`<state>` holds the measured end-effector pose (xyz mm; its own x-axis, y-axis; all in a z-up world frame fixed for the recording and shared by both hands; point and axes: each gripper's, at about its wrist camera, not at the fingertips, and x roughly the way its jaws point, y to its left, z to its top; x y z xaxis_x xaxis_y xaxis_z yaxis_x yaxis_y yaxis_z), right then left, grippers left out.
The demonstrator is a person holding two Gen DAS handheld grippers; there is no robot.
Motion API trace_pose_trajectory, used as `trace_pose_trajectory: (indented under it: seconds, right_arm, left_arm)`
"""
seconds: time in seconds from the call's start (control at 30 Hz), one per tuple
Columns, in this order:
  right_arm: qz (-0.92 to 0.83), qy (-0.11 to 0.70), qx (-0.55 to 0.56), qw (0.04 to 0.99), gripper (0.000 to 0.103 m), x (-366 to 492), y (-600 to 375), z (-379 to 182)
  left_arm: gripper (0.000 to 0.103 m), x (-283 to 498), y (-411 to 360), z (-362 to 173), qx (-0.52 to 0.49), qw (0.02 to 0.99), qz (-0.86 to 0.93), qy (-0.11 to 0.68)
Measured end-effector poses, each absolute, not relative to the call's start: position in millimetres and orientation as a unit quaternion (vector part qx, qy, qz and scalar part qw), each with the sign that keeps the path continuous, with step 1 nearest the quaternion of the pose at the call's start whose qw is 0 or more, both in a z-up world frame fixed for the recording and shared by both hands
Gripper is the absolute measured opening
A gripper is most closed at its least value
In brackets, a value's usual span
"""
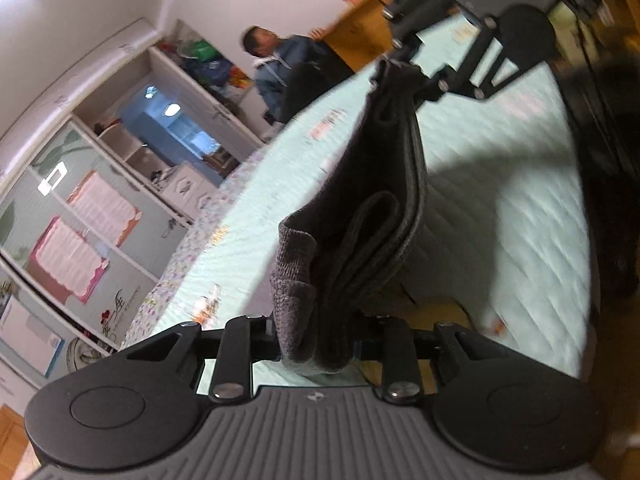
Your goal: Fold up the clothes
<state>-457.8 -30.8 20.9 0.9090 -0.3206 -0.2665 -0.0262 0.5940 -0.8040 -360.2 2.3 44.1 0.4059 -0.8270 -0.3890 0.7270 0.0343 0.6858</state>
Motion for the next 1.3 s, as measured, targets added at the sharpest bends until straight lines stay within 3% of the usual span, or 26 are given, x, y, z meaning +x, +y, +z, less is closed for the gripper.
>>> trace_pose_trajectory:
  seconds: [0.27, 0.4, 0.5, 0.73, 0.93, 1.3]
  right_arm:
    - [-0.042, 0.201, -0.38, 0.902, 0.024, -459.4, -62.6, 148.8]
    - [0.01, 0.233, -0.31, 0.922, 0.025, -478.1, -81.6, 225.7]
    - [0.034, 0.26, -0.264, 0.928, 0.025, -475.5, -102.9, 249.6]
    - [0.012, 0.308, -0.217, 0.926, 0.025, -410.0, -159.6, 186.5]
    - [0.004, 0.313, -0.188, 0.931, 0.025, -369.8, -197.3, 157.9]
    - [-0.01, 0.278, -0.197, 0.94, 0.025, -402.9, -181.1, 161.0]
  left_arm:
    - [0.029, -348.0, -7.7, 162.8, 0.356, 0.724, -0.591, -0.019]
    - [0.029, -339.4, -14.4, 212.3, 0.308, 0.692, -0.651, 0.053]
    - [0.029, -323.1, -37.0, 216.9, 0.289, 0.663, -0.681, 0.115]
    - [0.028, -270.1, -122.5, 150.3, 0.285, 0.671, -0.656, 0.196]
    - [0.028, -239.9, -156.1, 125.8, 0.274, 0.672, -0.649, 0.228]
    - [0.028, -264.4, -122.9, 149.6, 0.262, 0.68, -0.658, 0.19]
